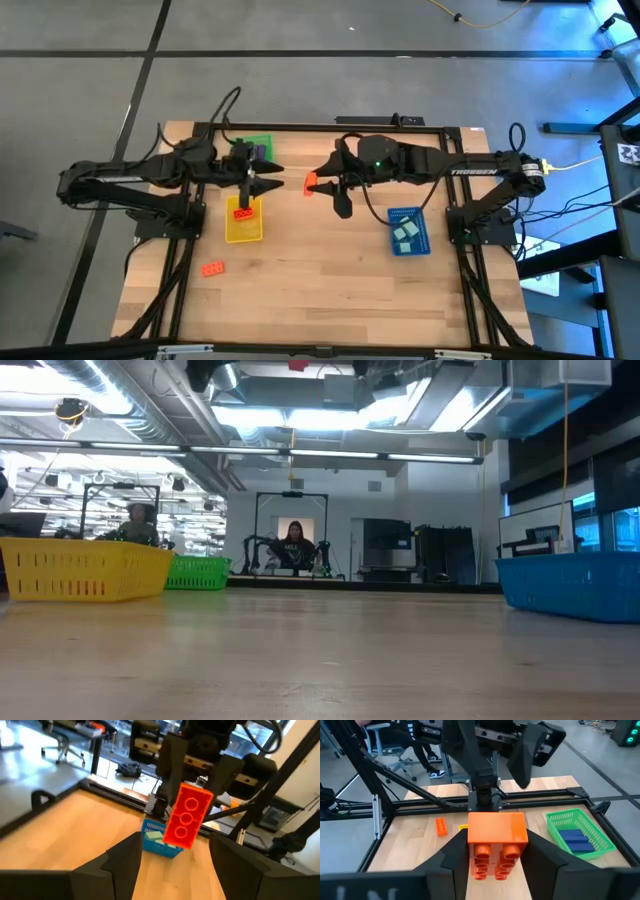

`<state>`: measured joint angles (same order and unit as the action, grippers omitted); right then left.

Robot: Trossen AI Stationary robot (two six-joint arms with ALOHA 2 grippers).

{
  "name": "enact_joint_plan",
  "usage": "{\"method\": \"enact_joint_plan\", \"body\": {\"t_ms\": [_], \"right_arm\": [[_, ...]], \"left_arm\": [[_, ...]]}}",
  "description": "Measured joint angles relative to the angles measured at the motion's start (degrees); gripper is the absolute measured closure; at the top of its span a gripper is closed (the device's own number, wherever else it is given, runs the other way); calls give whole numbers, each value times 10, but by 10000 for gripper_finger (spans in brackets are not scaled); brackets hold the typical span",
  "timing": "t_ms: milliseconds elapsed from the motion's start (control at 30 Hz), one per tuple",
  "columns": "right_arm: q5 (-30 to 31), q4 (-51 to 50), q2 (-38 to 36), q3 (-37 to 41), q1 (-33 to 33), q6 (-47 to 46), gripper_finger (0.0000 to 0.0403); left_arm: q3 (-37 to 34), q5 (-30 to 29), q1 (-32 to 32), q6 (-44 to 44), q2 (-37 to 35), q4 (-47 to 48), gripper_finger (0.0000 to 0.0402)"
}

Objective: Sort & place blocks by color
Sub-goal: Put the right orange game piece into the yellow bin

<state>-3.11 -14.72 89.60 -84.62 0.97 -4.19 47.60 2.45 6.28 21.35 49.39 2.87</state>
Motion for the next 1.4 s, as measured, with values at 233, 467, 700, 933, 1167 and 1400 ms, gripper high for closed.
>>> {"method": "enact_joint_plan", "body": {"t_ms": [233, 467, 700, 933, 1167, 1400], "right_arm": [[-15, 5, 0, 0, 0, -2, 263], [-15, 2, 0, 0, 0, -2, 263], [-16, 2, 0, 0, 0, -1, 263], [-16, 2, 0, 0, -1, -2, 263], [-26, 4, 0, 0, -1, -2, 263], [-32, 3, 0, 0, -1, -17, 263]], "left_arm": [[19, 13, -10, 24, 67, -15, 158], [62, 16, -36, -40, 158, -52, 120], [102, 16, -50, -69, 215, -52, 105], [108, 13, -50, -69, 228, -61, 119], [108, 10, -50, -65, 228, -62, 195], [108, 11, -50, -77, 227, -63, 275]]}}
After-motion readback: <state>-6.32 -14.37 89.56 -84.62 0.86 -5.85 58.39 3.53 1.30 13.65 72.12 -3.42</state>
